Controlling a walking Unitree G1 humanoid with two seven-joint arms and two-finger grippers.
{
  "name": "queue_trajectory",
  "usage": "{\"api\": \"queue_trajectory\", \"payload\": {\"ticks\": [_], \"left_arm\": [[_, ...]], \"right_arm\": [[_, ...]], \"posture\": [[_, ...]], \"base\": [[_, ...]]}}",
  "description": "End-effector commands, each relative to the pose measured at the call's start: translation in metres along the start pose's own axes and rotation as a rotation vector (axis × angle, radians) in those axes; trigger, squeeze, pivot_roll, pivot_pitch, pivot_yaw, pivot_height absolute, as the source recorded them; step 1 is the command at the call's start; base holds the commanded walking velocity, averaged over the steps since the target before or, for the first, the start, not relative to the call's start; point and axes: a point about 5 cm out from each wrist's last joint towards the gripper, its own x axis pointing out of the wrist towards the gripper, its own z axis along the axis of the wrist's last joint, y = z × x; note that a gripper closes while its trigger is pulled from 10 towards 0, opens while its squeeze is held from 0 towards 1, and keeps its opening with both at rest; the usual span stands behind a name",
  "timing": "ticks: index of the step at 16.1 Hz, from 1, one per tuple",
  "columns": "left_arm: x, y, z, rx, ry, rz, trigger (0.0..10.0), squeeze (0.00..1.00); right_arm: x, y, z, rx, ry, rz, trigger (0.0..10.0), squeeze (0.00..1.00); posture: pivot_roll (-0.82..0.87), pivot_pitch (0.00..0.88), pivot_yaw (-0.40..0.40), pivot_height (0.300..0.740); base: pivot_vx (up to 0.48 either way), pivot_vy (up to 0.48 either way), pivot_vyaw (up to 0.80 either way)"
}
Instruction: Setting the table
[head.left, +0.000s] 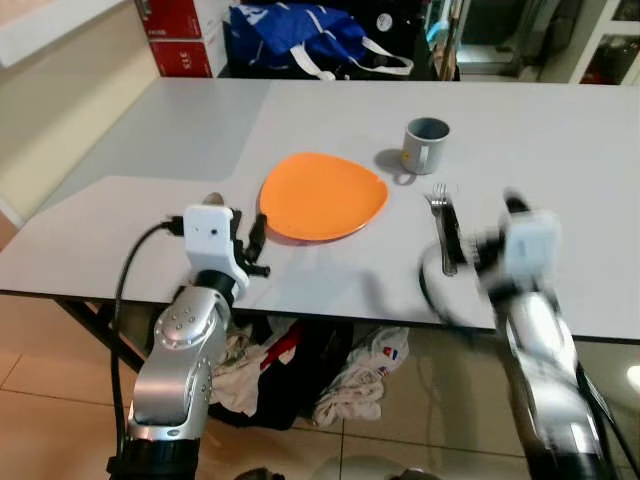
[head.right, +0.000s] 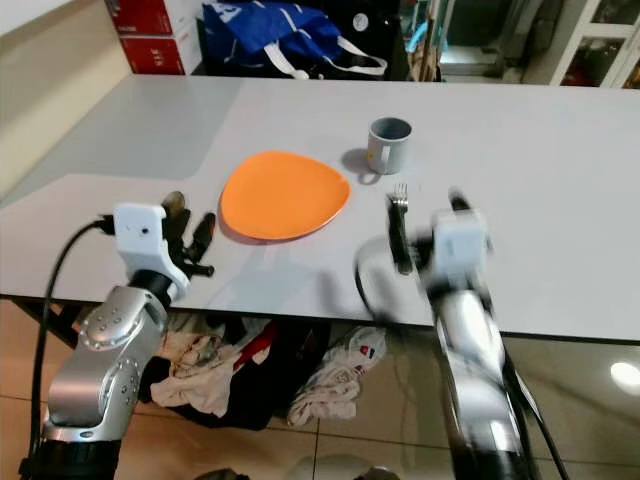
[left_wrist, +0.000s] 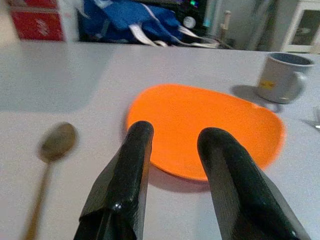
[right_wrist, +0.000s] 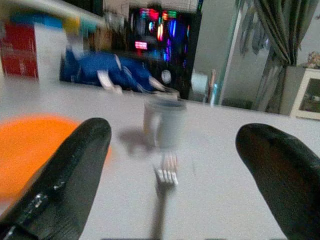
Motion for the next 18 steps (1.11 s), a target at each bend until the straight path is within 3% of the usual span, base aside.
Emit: {"api": "queue_trajectory", "payload": {"ticks": [1,3,5,6,7,8,10,12,15,18], "left_arm": [[-0.001,-0.001,-0.005,-0.038,0.022,-0.034,10.0,0.00],[-0.007,0.002,-0.010,-0.083,0.035,-0.048,10.0,0.00],[-0.019,0.003,-0.015,-0.029,0.011,-0.014,10.0,0.00],[-0.027,0.006,-0.018,0.016,-0.013,0.026,10.0,0.00],[-0.049,0.021,-0.032,0.186,-0.065,0.095,10.0,0.00],[-0.059,0.028,-0.041,0.304,-0.071,0.105,10.0,0.00],[-0.060,0.037,-0.046,0.366,-0.066,0.145,10.0,0.00],[-0.055,0.035,-0.042,0.332,-0.070,0.136,10.0,0.00],[-0.036,0.015,-0.033,0.129,-0.092,0.048,10.0,0.00],[-0.031,0.012,-0.028,0.075,-0.091,0.050,10.0,0.00]], "right_arm": [[-0.005,0.000,0.006,-0.043,-0.036,0.001,10.0,0.00],[-0.022,0.003,-0.010,-0.008,0.048,0.000,10.0,0.00],[-0.026,0.011,-0.025,0.093,0.130,0.027,10.0,0.00],[-0.026,0.012,-0.029,0.113,0.146,0.033,10.0,0.00],[-0.027,0.011,-0.035,0.117,0.150,0.031,10.0,0.00],[-0.030,0.009,-0.037,0.103,0.148,0.027,10.0,0.00],[-0.032,0.004,-0.043,0.120,0.136,0.002,10.0,0.00],[-0.031,0.001,-0.049,0.110,0.144,-0.007,10.0,0.00],[-0.026,0.001,-0.056,0.099,0.143,-0.022,10.0,0.00],[-0.027,0.004,-0.057,0.105,0.147,-0.019,10.0,0.00]], "posture": [[-0.17,0.000,0.086,0.722],[-0.17,0.000,0.087,0.722],[-0.16,0.000,0.087,0.722],[-0.16,0.000,0.085,0.722],[-0.15,0.000,0.079,0.722],[-0.15,0.000,0.076,0.722],[-0.15,0.000,0.071,0.722],[-0.15,0.000,0.077,0.722],[-0.15,0.000,0.084,0.722],[-0.15,0.000,0.082,0.722]], "base": [[0.000,0.000,0.00],[0.000,0.000,0.00],[0.000,0.000,0.00],[0.000,0.000,0.00],[0.000,0.000,0.00],[0.000,0.000,0.00],[0.000,0.000,0.00],[0.000,0.000,0.00],[0.000,0.000,0.00],[0.000,0.092,0.00]]}}
